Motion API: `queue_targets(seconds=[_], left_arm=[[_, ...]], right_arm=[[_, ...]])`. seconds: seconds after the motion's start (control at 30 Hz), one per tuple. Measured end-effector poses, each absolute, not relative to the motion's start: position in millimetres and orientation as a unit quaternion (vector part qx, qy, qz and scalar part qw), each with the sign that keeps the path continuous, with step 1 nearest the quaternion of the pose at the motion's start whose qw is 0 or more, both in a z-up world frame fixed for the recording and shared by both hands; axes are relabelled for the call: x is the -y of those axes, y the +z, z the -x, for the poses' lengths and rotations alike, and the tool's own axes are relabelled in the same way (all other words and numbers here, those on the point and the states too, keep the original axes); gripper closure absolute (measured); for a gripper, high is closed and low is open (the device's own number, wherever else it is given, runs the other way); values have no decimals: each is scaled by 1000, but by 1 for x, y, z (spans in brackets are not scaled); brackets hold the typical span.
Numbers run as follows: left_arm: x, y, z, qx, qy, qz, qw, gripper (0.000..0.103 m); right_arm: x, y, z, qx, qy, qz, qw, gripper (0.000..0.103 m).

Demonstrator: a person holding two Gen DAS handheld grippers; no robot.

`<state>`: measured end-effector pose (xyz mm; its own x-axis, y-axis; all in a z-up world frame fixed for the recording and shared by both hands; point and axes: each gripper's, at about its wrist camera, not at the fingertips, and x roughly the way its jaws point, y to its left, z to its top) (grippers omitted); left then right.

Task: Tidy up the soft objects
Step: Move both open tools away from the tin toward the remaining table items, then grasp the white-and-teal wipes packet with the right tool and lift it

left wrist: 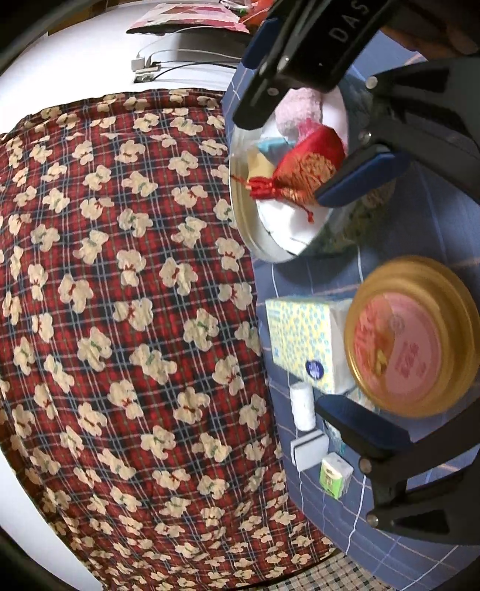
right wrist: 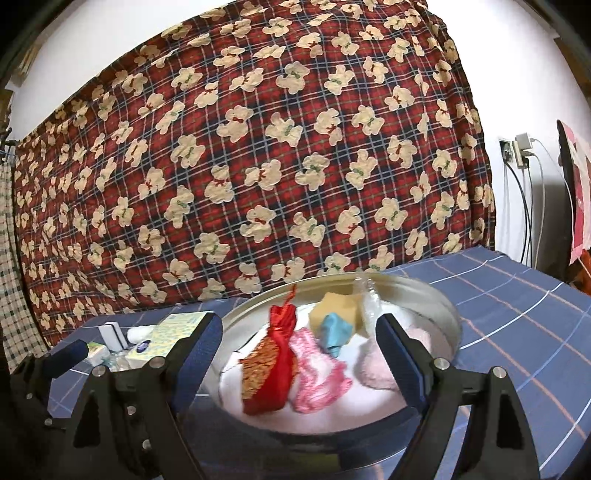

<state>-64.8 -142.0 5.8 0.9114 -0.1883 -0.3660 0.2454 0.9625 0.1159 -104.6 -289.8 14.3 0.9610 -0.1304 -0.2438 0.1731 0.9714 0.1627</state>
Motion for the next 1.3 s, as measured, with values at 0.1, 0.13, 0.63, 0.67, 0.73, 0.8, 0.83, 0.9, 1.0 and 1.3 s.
queue_targets(seconds=[0.1, 0.13, 0.63, 0.67, 0.73, 0.8, 0.83, 0.9, 1.0, 1.3], left_arm=[[131, 5, 65, -178, -108, -79, 975, 1], [128, 5, 64, -179, -107, -79, 975, 1], [50, 2, 44, -193, -56, -59, 978, 1], [44, 2, 43, -194, -52, -59, 978, 1], [32, 1, 39, -198, -41, -59, 978, 1], [19, 0, 34, -205, -34, -52, 977, 1], [11, -1, 31, -211, -29, -47, 976, 1], [-2, -3, 26, -218, -20, -41, 975, 1], [-21, -4, 19, -223, 3, -41, 974, 1], [-84, -14, -18, -270, 81, -31, 959, 1]], right_arm=[[277, 14, 101, -121, -68, -93, 986, 16], [273, 13, 100, -122, -64, -92, 986, 16], [189, 10, 76, -144, 7, -54, 988, 16], [184, 10, 75, -145, 10, -52, 988, 16], [175, 9, 71, -149, 18, -50, 987, 16], [165, 8, 67, -153, 27, -48, 987, 16], [159, 8, 64, -155, 32, -47, 986, 16], [149, 7, 60, -158, 41, -44, 986, 16], [130, 5, 51, -172, 64, -33, 982, 16], [78, -4, 20, -223, 115, -7, 968, 21]])
